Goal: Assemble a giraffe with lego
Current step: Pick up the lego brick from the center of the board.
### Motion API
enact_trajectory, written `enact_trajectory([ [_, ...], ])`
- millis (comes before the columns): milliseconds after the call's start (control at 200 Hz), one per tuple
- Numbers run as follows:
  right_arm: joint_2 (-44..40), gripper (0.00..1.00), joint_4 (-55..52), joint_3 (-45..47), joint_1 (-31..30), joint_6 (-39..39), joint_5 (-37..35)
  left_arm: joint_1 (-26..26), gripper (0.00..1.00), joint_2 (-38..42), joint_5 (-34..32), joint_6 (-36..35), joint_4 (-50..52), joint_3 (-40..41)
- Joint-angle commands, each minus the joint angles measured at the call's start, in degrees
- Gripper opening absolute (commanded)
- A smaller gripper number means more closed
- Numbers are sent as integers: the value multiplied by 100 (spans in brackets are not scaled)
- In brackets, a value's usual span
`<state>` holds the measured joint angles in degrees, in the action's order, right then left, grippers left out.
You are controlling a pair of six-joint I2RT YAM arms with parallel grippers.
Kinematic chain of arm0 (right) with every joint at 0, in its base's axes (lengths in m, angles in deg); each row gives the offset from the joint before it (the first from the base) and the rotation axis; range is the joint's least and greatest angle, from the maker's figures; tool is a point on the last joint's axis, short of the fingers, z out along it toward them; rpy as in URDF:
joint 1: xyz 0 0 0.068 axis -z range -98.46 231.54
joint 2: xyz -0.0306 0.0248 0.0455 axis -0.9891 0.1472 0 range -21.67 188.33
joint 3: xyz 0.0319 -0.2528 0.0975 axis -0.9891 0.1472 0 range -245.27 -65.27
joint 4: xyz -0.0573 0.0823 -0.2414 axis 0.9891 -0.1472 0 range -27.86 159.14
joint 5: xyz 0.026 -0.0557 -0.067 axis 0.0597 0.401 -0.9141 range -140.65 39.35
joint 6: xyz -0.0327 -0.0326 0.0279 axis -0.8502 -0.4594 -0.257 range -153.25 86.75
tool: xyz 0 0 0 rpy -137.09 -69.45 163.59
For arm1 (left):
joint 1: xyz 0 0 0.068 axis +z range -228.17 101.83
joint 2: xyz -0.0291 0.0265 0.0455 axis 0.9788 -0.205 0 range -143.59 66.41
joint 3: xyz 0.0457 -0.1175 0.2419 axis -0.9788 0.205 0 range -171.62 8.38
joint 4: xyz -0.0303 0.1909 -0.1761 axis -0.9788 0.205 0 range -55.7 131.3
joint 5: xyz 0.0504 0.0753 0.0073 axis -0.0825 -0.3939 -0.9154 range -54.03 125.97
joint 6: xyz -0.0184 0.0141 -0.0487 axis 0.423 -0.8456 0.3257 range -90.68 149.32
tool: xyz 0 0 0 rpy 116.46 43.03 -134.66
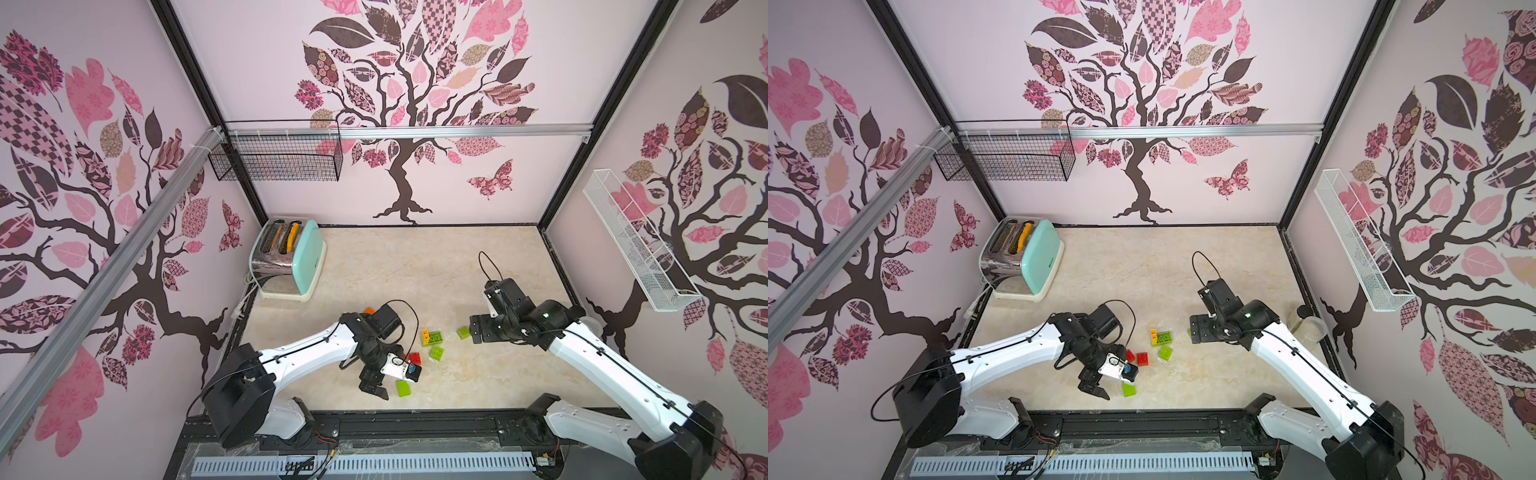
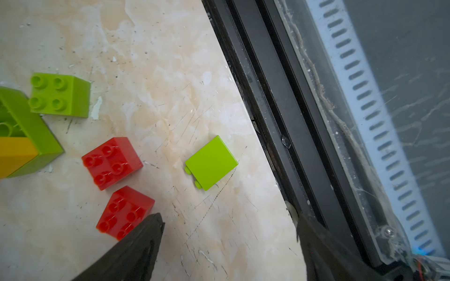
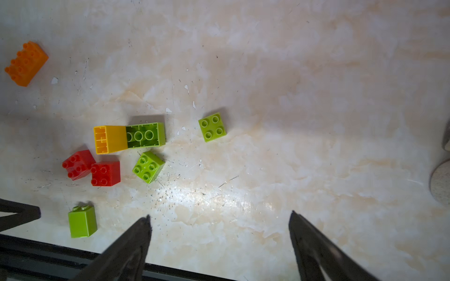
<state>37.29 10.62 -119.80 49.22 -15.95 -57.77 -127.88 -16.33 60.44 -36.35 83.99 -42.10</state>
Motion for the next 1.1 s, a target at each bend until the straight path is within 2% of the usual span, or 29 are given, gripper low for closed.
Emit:
enact_trajectory([
  [0, -521, 90, 365, 60, 19, -98, -586, -77, 90, -290, -112, -701, -231, -1],
  [85, -814, 90, 539, 251, 23, -115, -811, -126, 88, -587, -83, -999, -308, -66],
  [200, -996, 89, 705, 410, 28, -172, -770, -152, 86, -937, -62, -1311, -467, -146],
  [340, -920, 89, 702, 422, 23, -151, -783, -180, 85, -1309, -112, -1695, -596, -298],
  [660, -823, 88, 692, 417, 21, -130, -807, -207, 85, -1642, 30, -2084, -542, -543],
  [805, -842, 88, 667, 420, 21, -109, -825, -320, 70, -1626, 52, -2374, -392, -354],
  [945, -855, 89, 721, 459, 19, -117, -790, -399, 54, -1482, 152, -2345, -437, -180],
  [1095, -759, 92, 815, 519, 23, -105, -756, -408, 47, -1444, 74, -2236, -631, -77],
])
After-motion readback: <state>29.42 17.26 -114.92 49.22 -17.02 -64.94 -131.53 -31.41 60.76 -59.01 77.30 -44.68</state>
